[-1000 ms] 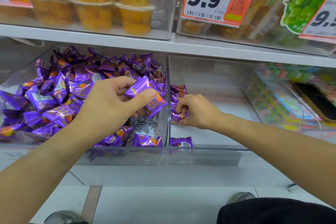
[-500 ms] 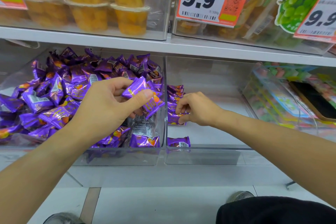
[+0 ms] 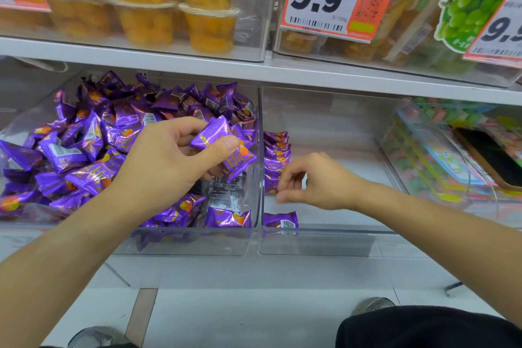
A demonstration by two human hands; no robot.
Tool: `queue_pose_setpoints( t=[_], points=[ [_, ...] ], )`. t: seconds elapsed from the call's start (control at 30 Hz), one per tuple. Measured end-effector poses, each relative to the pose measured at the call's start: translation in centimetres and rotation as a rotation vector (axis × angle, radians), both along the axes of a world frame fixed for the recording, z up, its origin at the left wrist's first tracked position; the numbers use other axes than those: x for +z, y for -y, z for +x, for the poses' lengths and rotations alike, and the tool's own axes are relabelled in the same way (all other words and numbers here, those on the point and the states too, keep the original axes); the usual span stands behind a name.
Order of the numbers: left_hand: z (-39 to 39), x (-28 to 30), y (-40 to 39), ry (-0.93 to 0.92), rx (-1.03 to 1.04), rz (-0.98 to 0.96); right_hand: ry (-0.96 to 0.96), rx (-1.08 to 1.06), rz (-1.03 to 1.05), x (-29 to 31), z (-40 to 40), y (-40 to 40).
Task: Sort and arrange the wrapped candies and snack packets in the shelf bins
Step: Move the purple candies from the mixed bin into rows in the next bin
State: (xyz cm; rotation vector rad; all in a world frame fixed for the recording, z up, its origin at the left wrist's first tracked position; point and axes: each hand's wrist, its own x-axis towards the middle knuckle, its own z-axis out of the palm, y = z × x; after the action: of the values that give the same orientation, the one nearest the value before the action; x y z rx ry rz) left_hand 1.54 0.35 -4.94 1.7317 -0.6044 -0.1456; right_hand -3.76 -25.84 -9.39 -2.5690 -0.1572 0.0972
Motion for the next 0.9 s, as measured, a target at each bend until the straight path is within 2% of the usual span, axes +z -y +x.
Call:
queue_pose_setpoints(
  t=[0.07,0.17,0.27,0.4,0.6,0.9],
  points=[
    [0.1,0.0,0.0,-0.005,-0.002,0.002,-0.105,0.119,-0.084,-0.4,-0.7,-0.8],
    [-0.1,0.0,0.1,-0.003,-0.004,0.005,-0.156,0.219,-0.225,-1.2,-0.8,-1.4],
    [-0.2,0.0,0.2,0.0,0.007,0.002,-0.187,0.222,-0.218,-1.3,-0.6,-1.2],
    [0.0,-0.1,0.0,-0.008,0.007,0.005,-0.226,0.103,-0.104,-0.6,-0.4,-0.2],
    [-0.1,0.0,0.1,-0.005,-0.001,0.01,-0.118,0.109,-0.232,-1.0,-0.4,0.4],
    [0.0,-0.1,0.0,0.0,0.005,0.009,-0.027,0.13,-0.264,-1.6,-0.2,0.3]
  ],
)
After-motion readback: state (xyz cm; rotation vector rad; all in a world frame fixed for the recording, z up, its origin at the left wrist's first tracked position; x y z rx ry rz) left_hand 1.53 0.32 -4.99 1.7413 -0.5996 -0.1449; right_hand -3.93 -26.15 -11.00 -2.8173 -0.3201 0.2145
